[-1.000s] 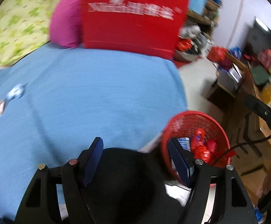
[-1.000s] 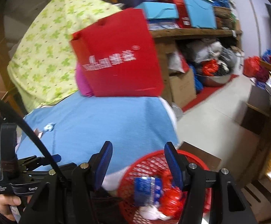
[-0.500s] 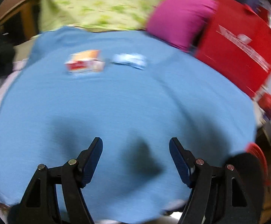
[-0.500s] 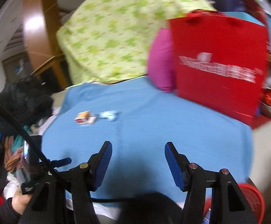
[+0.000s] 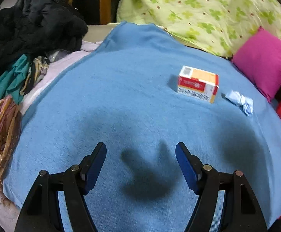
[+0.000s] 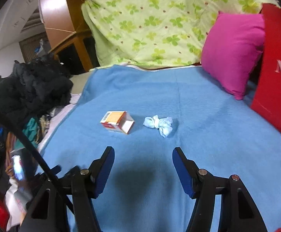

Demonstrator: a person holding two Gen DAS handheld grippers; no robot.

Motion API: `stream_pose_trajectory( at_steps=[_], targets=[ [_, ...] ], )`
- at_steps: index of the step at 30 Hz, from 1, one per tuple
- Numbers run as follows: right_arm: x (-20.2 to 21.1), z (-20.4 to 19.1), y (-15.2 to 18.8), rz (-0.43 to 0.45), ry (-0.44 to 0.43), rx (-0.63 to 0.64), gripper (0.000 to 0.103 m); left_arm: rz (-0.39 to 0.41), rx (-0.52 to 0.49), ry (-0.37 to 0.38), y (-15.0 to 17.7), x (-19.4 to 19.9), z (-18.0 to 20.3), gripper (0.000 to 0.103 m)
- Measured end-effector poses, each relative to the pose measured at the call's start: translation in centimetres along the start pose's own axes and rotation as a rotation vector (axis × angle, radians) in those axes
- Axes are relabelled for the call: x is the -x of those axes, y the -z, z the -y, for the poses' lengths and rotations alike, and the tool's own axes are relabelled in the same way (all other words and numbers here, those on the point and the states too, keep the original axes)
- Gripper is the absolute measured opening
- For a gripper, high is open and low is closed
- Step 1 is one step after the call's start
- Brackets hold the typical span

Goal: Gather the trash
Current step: 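Grasp the light-blue tissue with the right gripper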

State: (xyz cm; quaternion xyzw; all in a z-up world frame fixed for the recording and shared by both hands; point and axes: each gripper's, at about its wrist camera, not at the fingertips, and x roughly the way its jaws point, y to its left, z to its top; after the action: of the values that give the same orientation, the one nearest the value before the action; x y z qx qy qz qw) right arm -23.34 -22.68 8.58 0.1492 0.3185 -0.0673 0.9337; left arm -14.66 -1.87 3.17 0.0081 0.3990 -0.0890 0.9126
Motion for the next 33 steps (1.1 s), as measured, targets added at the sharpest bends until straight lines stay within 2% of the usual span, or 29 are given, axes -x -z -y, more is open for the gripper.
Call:
stream_pose_trajectory(
  at_steps=[6, 11, 18, 21, 22, 25, 26, 33],
  targets=[
    [-6.1, 1.8, -2.7, -0.065, 0.042, -0.067, 0.066, -0.043, 0.002, 0.025, 0.0, -1.1, 0.6, 0.074],
    [-10.9, 2.0, -4.3, -0.109, 0.072, -0.066, 0.066, -0.039, 0.013, 0.042, -0.3, -0.8, 0.8, 0.074],
    [-16.4, 2.4, -5.1, -0.164, 0.11, -0.077, 0.066, -0.059, 0.023, 0.059, -0.4, -1.4, 1.0, 0.074],
    [-18.1, 2.3, -4.6, -0.196, 0.117, -0.038, 0.066, -0.052, 0.014, 0.052, -0.3, -1.4, 1.2, 0.074],
    [-18.1, 2.0, -4.5, -0.19, 0.126, -0.005, 0.064, -0.048, 0.013, 0.048, -0.3, -1.3, 1.2, 0.074],
    [-17.8, 1.4, -4.6, -0.2, 0.116, 0.049, 0.043, -0.036, 0.013, 0.042, -0.3, -1.2, 1.3, 0.074],
    [-17.5, 1.1, -4.6, -0.2, 0.113, 0.065, 0.026, -0.033, 0.01, 0.04, -0.3, -1.2, 1.4, 0.074],
    [-13.6, 0.5, -2.6, -0.168, 0.111, 0.128, 0.025, -0.024, -0.019, 0.013, 0.1, -1.1, 1.9, 0.074]
  ],
)
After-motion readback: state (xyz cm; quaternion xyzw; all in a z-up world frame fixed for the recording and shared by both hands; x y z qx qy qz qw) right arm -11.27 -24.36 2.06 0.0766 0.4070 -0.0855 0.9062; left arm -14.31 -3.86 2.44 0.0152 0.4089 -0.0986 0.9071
